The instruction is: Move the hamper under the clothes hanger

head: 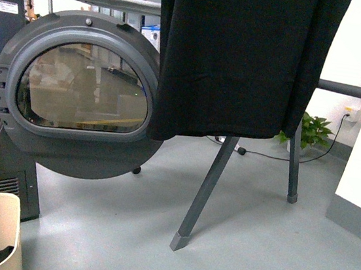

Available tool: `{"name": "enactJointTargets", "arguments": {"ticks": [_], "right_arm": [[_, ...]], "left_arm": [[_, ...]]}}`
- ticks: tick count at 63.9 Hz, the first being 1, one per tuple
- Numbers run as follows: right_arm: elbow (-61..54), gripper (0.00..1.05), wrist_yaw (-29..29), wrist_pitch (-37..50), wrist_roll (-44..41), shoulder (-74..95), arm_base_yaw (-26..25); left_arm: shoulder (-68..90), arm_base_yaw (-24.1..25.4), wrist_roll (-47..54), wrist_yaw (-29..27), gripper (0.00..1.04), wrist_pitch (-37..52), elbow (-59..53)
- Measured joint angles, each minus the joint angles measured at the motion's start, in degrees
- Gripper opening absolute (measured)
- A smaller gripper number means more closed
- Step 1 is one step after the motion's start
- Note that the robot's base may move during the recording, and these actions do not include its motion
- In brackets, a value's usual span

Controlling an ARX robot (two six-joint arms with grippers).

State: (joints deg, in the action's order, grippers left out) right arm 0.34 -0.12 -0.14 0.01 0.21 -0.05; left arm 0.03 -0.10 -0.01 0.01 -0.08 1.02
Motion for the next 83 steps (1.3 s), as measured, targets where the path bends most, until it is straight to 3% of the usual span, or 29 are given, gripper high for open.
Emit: {"name": "enactJointTargets", "arguments": {"ticks": [83], "right_arm": [[-0.02, 0.97, 0.13, -0.04, 0.0, 0.0, 0.02]], "left_arm": [[-0.02, 0.07, -0.02, 0.04, 0.98, 0.0, 0.0]]}}
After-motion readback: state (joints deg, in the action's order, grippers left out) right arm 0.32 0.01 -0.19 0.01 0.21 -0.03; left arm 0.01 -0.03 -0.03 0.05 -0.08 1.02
